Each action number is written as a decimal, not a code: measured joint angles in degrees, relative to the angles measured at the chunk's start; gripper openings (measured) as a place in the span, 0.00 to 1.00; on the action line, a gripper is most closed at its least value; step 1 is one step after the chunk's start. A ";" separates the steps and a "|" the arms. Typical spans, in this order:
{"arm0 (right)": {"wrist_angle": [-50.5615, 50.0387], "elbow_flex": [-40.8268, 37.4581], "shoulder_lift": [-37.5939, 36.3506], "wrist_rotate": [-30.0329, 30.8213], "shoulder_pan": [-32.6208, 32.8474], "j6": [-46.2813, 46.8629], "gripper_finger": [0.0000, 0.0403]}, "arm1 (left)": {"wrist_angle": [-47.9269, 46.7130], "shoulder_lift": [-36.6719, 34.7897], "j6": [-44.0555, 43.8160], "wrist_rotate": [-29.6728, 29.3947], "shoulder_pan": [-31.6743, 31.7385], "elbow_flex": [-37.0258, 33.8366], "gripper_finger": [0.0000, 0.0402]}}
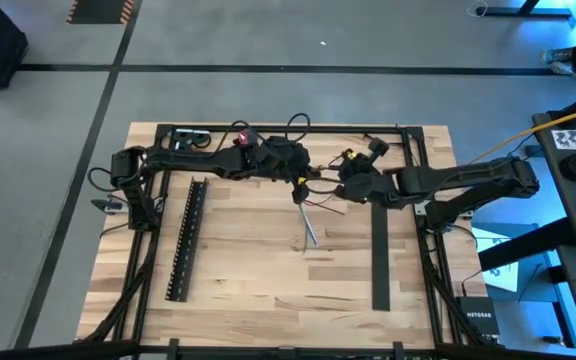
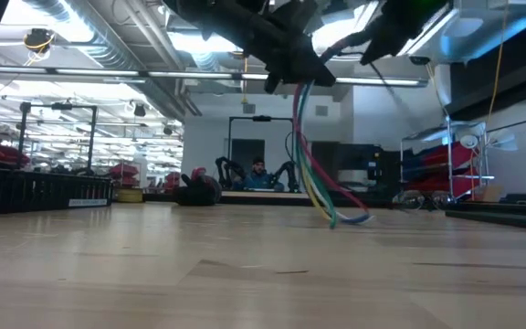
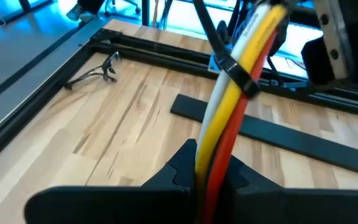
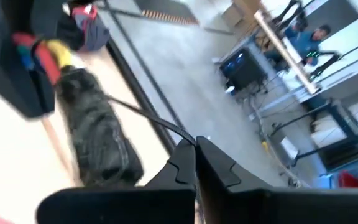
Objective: Ziptie cables
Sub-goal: Wrap the cable wires with the black zip tie
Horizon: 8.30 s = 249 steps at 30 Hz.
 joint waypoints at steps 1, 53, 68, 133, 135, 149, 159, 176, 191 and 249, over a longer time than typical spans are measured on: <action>-1.77 0.16 -0.06 -0.69 0.00 1.53 0.00 | -0.01 0.00 0.01 -0.06 0.00 0.02 0.03; 18.00 -22.24 0.73 -39.57 -0.33 20.98 0.46 | -25.62 -0.57 -14.68 0.40 -2.06 -3.85 0.45; 19.09 -22.26 0.73 -38.60 -0.35 25.53 0.46 | -17.57 9.78 5.02 14.84 10.25 -5.11 0.43; 76.95 -22.22 31.99 -32.37 -6.25 21.50 0.21 | -11.66 4.57 19.88 34.67 13.62 -4.52 0.00; 77.75 -22.22 32.57 -32.20 -6.38 21.53 0.14 | -11.66 4.57 19.74 34.61 13.63 -4.52 0.00; 75.07 -21.78 37.24 -32.50 -6.38 22.99 0.01 | -4.94 1.62 16.73 38.40 13.55 -4.54 0.00; 75.48 -19.96 40.62 -34.99 -6.38 25.55 0.02 | -8.34 -0.63 15.18 38.98 15.05 -4.50 0.00; 75.87 -19.36 40.22 -36.94 -6.36 25.57 0.02 | -15.09 -1.77 30.27 35.01 16.81 -16.55 0.32; 76.38 -19.36 40.18 -37.13 -6.36 25.71 0.02 | 10.90 4.11 27.66 23.22 6.74 -22.53 0.27; 70.95 -16.14 34.92 -44.46 -6.36 19.35 0.37 | -22.38 -20.76 26.38 20.88 16.44 -22.07 0.30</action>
